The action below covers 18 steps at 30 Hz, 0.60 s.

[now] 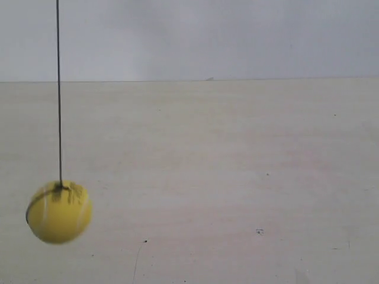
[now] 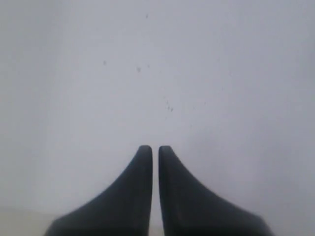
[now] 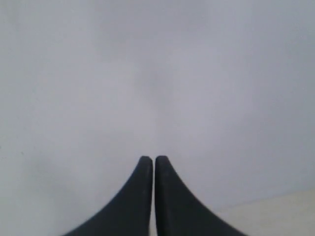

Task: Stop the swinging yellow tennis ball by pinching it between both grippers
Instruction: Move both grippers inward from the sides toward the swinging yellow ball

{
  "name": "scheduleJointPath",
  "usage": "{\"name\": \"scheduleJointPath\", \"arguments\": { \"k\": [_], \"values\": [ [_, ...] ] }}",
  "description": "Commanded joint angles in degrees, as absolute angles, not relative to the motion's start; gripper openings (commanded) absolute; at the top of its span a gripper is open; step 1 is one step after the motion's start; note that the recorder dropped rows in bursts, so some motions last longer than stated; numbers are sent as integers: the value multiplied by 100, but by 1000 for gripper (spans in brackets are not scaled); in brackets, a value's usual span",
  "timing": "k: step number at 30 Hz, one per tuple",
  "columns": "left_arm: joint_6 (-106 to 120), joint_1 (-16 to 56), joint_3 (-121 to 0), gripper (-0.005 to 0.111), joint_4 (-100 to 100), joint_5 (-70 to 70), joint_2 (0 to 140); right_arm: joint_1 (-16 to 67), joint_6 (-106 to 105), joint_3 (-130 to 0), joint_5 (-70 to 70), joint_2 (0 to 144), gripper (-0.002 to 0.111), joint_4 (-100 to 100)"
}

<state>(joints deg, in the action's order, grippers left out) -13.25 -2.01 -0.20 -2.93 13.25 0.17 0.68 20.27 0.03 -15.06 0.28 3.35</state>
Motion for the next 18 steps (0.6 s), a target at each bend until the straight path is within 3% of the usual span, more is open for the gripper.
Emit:
{"name": "scheduleJointPath", "arguments": {
  "k": [1, 13, 18],
  "values": [
    [-2104, -218, 0, 5, -1596, 2660, 441, 58, 2198, 0, -2740, 61, 0, 553],
    [-3587, -218, -1336, 5, -4494, 4079, 4888, 58, 2198, -344, -3374, 3275, 0, 1944],
    [-4205, -218, -2007, 5, -6525, 5819, 7086, 58, 2259, -378, -4380, 4878, 0, 2875]
  ]
}}
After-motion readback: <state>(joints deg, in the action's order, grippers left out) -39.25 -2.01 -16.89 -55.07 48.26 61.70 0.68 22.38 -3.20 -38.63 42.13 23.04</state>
